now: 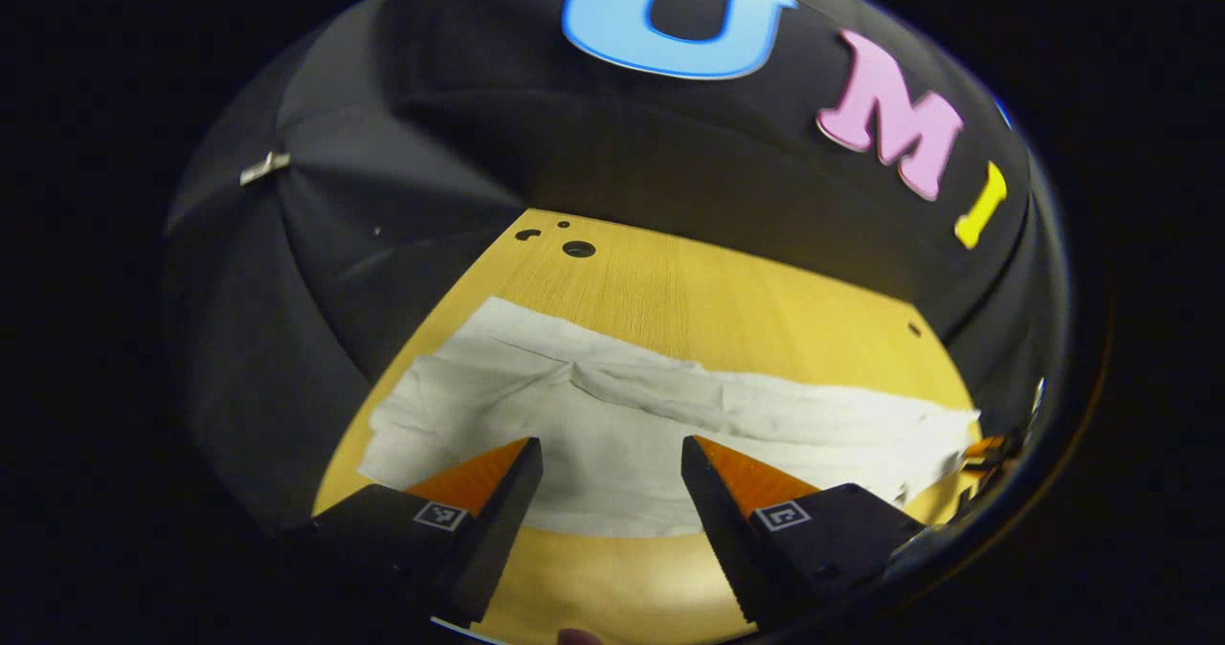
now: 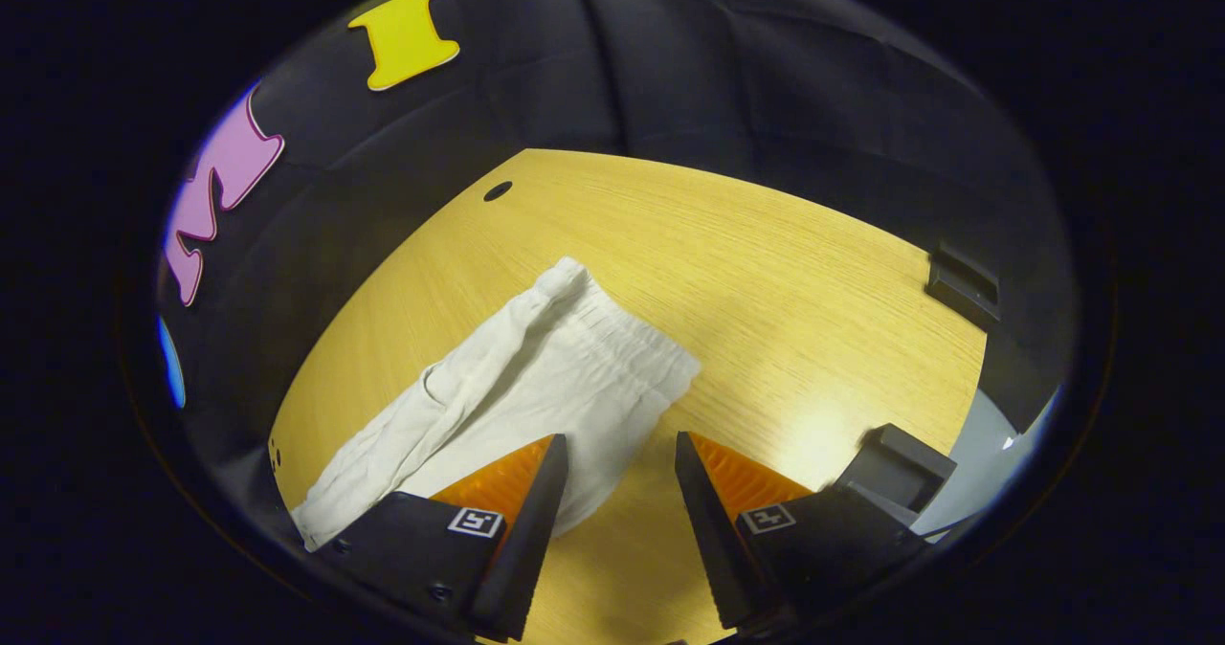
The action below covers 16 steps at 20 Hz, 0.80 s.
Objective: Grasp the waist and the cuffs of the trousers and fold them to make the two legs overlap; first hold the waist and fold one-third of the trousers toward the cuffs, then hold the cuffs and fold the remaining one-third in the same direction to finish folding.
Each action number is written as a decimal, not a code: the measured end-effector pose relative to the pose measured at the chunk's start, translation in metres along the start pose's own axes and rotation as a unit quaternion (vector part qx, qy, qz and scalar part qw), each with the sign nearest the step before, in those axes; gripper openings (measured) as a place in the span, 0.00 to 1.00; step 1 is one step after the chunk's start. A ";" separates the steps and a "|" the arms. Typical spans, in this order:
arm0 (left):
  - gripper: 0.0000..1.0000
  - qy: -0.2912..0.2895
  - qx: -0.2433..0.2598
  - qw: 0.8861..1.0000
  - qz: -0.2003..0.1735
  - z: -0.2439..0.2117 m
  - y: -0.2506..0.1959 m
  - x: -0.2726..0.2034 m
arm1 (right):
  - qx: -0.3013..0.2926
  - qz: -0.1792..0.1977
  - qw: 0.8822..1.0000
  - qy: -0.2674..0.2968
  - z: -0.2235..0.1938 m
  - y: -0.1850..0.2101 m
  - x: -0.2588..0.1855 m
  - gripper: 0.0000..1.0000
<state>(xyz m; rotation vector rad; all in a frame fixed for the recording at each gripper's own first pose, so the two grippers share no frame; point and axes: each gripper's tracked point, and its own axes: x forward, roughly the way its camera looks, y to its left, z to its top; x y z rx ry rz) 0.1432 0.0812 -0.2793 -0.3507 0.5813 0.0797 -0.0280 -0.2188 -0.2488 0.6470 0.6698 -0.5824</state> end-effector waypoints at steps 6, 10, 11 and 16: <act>0.94 0.034 -0.066 0.997 0.021 -0.022 0.024 0.005 | 0.007 -0.020 1.000 -0.004 0.012 0.001 0.025 0.75; 0.94 0.060 -0.099 0.992 0.047 -0.040 0.050 0.011 | 0.026 -0.028 0.999 0.004 0.013 -0.002 0.036 0.53; 0.94 0.067 -0.108 0.990 0.053 -0.046 0.055 0.012 | 0.030 -0.017 0.999 0.008 0.011 0.002 0.037 0.41; 0.88 0.112 -0.197 0.973 0.045 -0.084 0.053 0.005 | 0.014 -0.015 1.000 0.000 0.013 0.003 0.033 0.13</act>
